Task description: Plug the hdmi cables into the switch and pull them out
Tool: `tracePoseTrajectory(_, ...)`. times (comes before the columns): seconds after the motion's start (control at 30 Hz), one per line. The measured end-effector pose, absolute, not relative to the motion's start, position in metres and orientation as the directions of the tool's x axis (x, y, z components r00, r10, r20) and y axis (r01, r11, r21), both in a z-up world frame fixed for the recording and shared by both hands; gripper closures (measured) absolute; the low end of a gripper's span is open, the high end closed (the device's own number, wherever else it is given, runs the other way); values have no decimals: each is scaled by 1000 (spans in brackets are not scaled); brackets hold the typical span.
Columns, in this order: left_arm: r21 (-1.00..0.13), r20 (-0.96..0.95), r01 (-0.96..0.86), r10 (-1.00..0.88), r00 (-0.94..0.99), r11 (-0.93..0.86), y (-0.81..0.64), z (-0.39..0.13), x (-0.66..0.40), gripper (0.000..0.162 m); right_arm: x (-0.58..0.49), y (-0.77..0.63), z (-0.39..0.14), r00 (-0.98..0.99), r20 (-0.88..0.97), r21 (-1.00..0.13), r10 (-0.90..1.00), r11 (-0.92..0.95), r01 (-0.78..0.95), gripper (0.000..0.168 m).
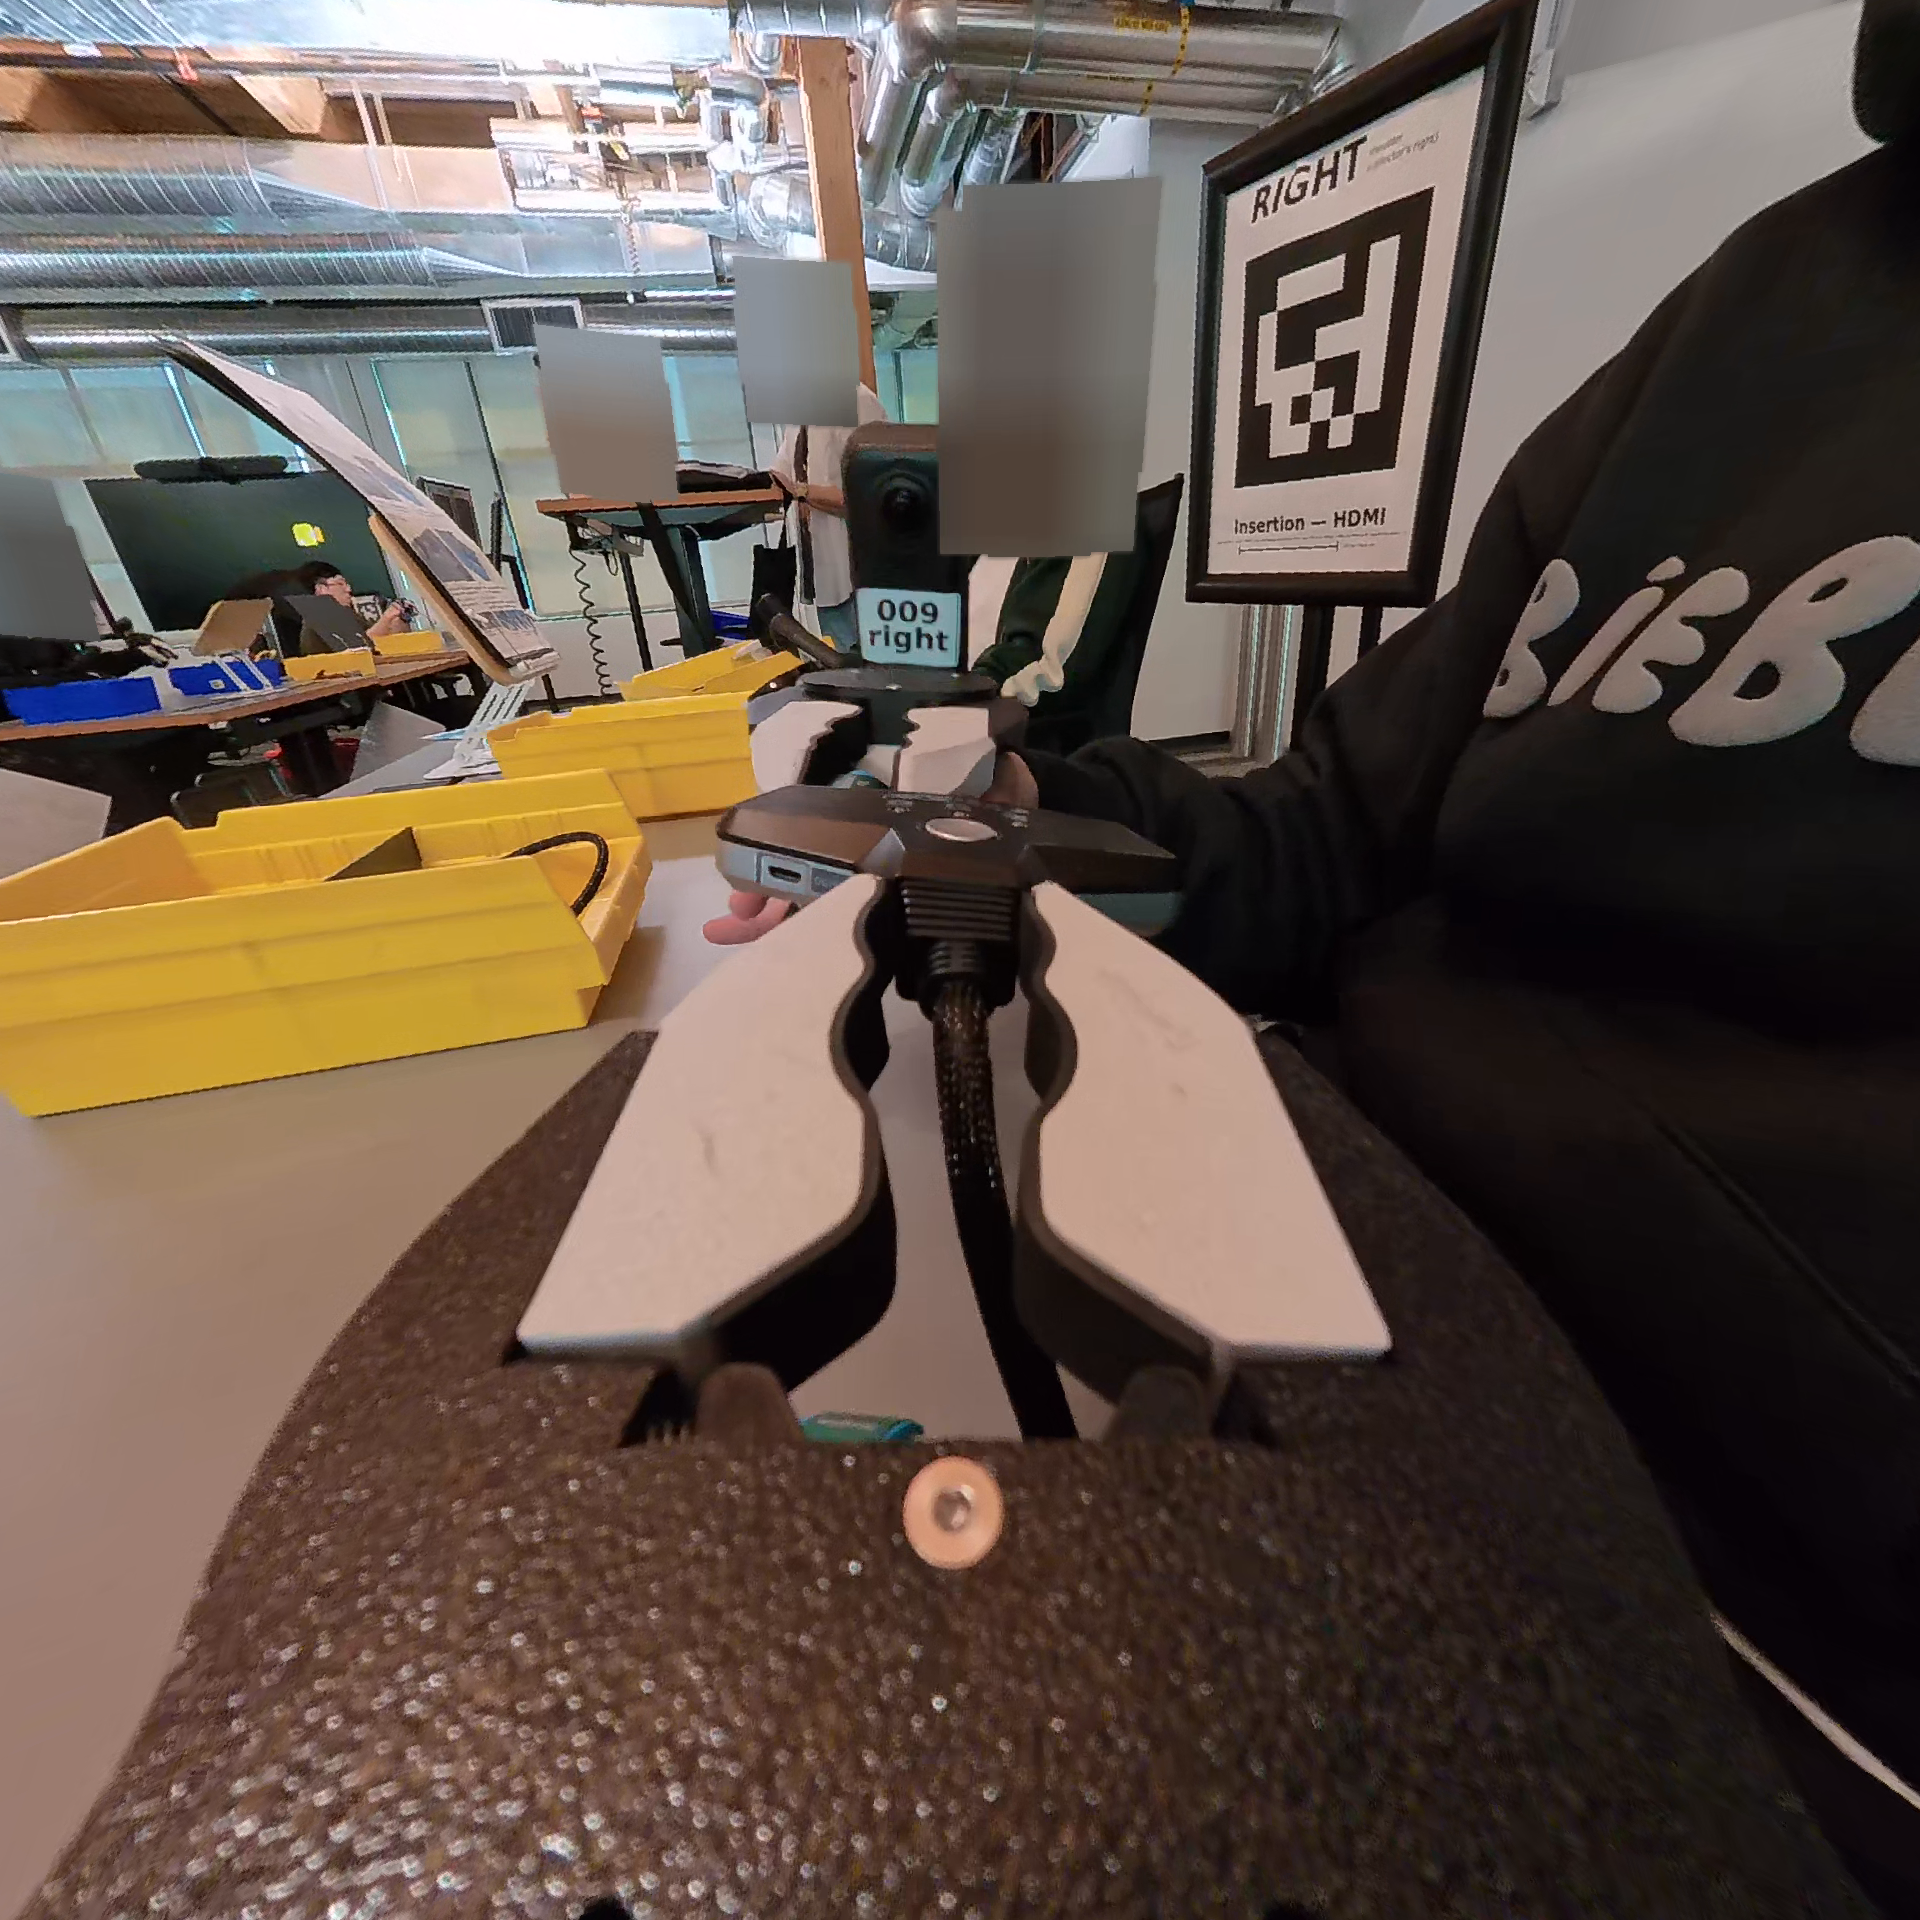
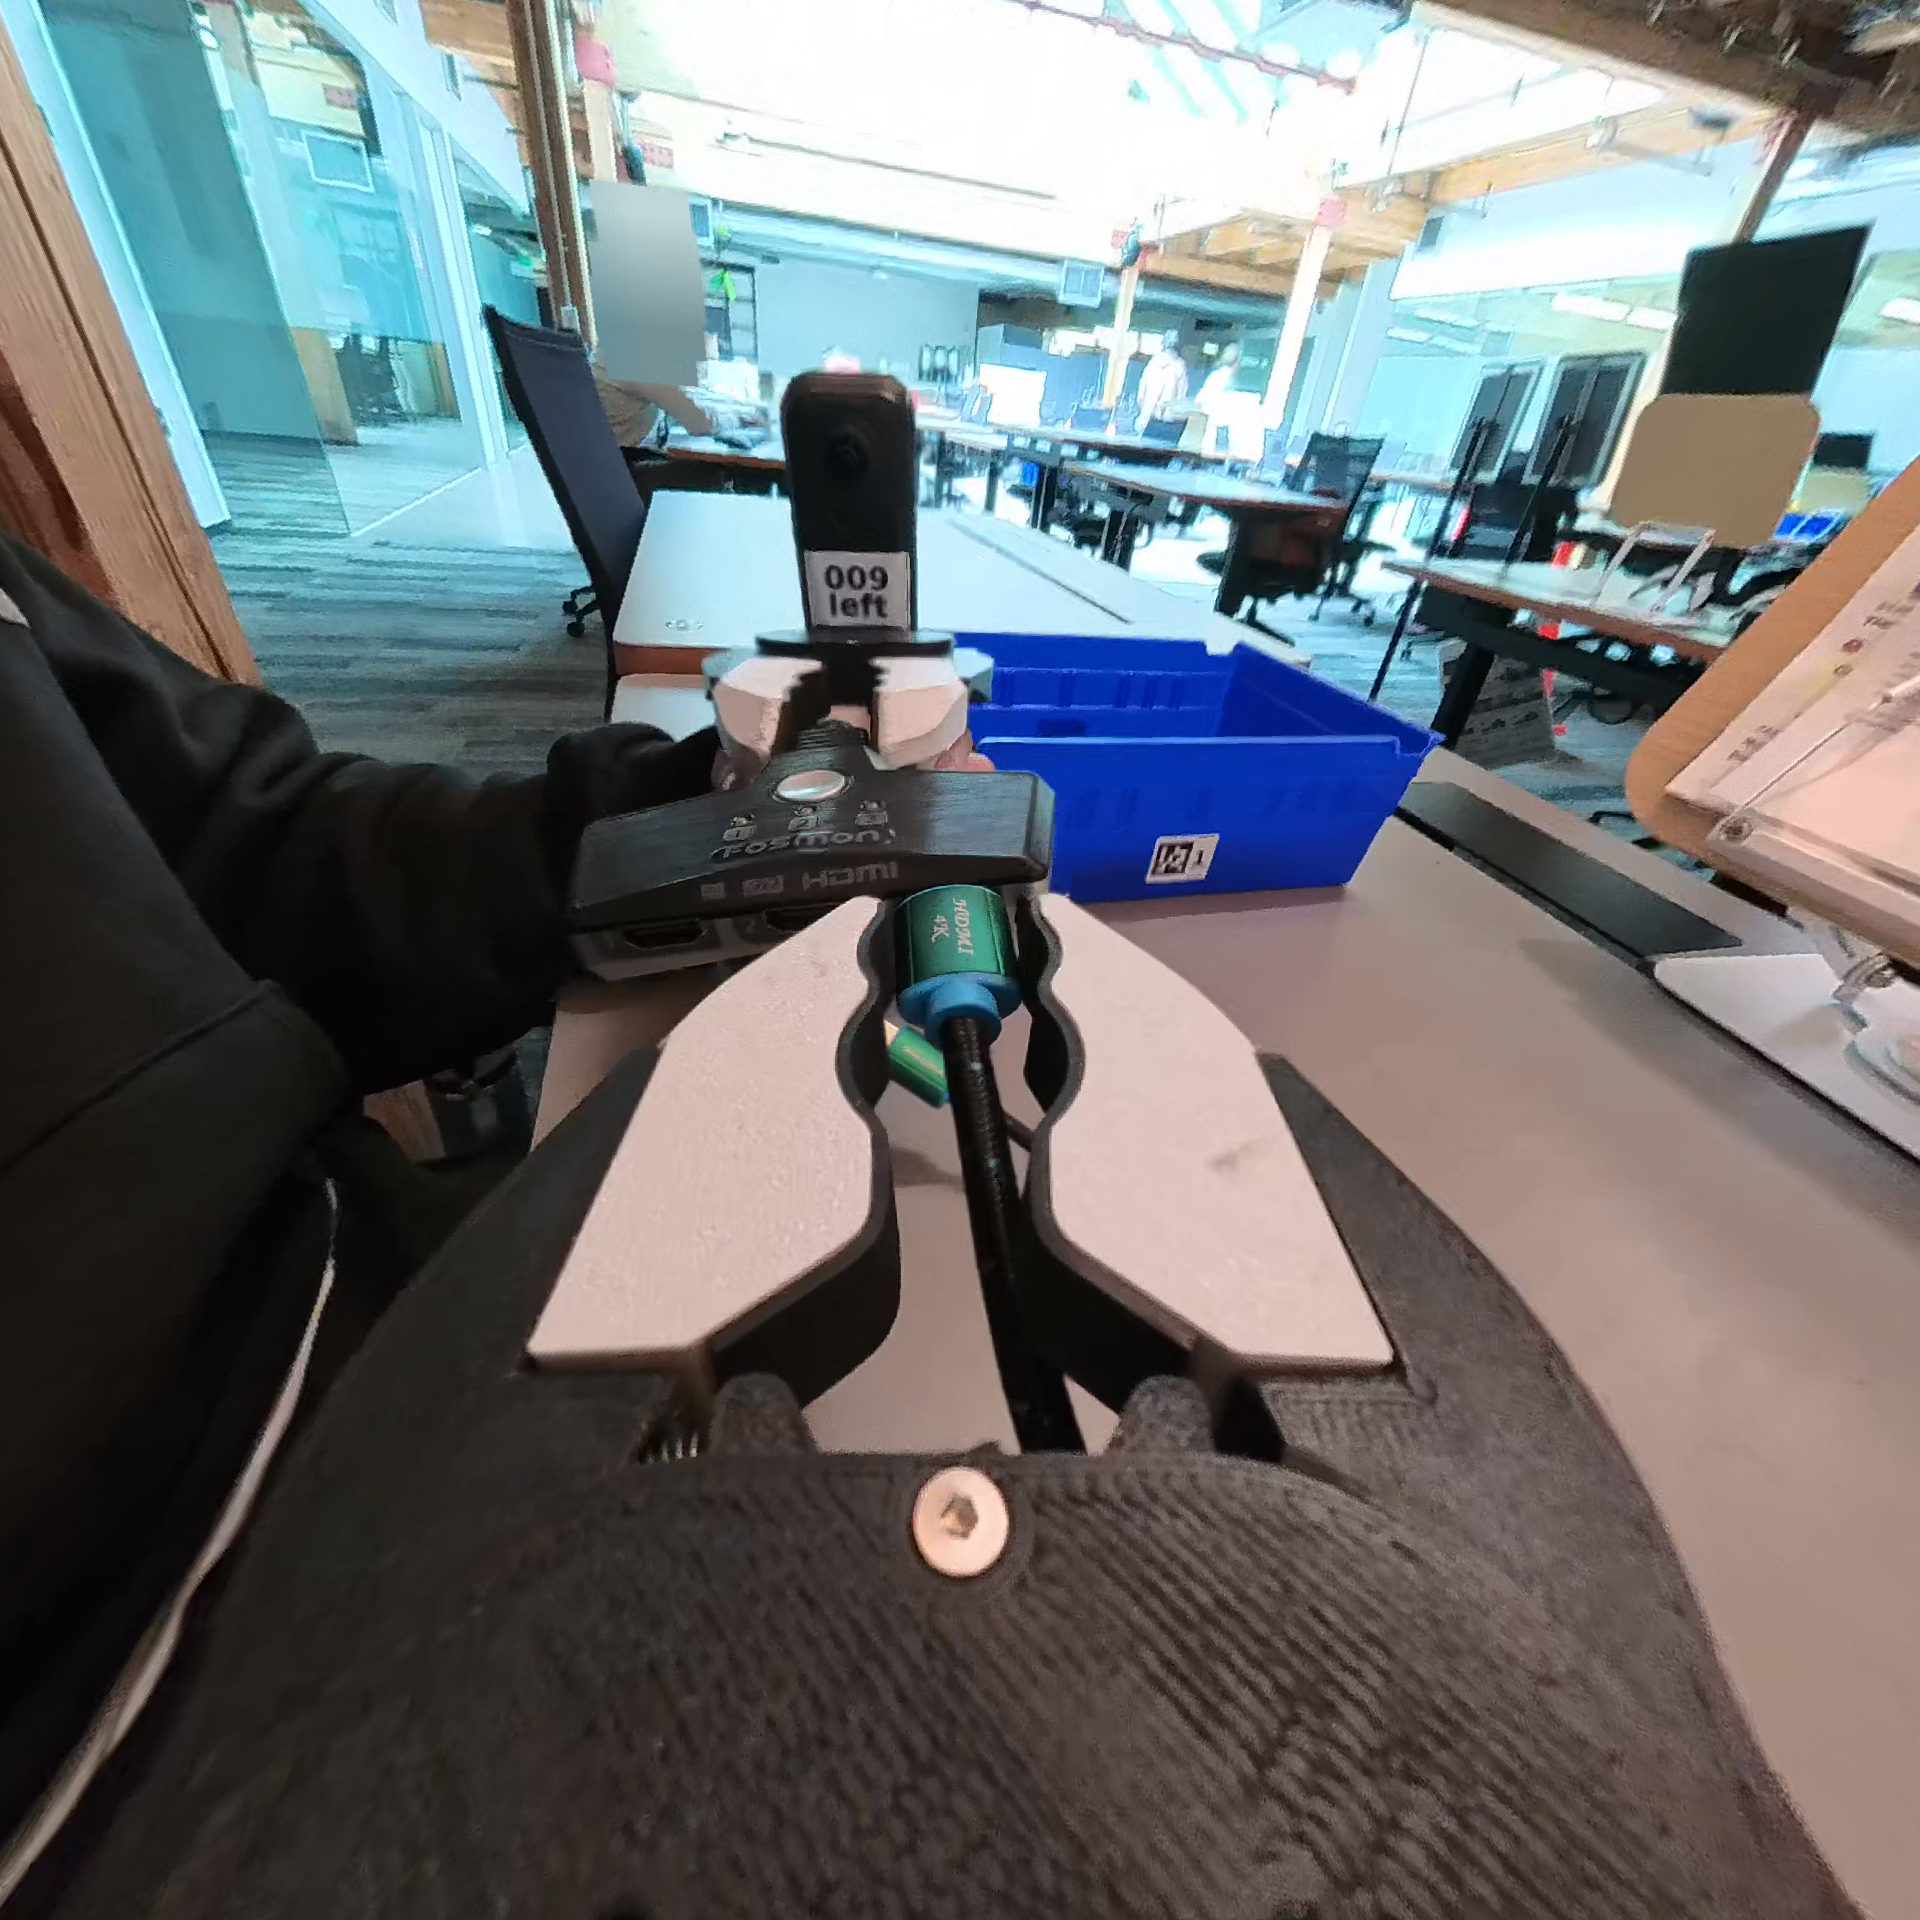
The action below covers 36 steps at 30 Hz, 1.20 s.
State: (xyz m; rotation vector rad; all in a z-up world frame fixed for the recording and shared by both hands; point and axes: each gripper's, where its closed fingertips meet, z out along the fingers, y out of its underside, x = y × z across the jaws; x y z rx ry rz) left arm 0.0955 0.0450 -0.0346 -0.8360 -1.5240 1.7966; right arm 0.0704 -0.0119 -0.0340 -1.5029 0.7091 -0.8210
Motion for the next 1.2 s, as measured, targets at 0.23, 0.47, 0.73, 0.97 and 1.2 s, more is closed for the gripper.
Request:
tracePoseTrajectory(0.23, -994, -90, 13, 768, -634, -106, 42, -35, 93, 140, 69, -15, -35, 564, 39, -999, -825, -53, -7, 146)
tracePoseTrajectory(0.47, -995, -63, -18, 762, -644, -98, 40, -36, 96, 140, 73, -17, -36, 561, -38, -999, -827, 17, -43, 146)
tracePoseTrajectory(0.73, -991, -107, 10, 748, -655, -132, 37, -40, 99, 140, 76, -21, -39, 549, 18, -1000, -836, -24, -3, 145)
tracePoseTrajectory(0.97, -991, -76, -36, 748, -659, -132, 32, -40, 100, 140, 77, -26, -37, 534, 98, -995, -840, -77, 61, 144)
tracePoseTrajectory(1.2, -991, -76, -30, 752, -655, -127, 32, -43, 99, 140, 75, -25, -46, 572, 58, -998, -818, -67, 7, 145)
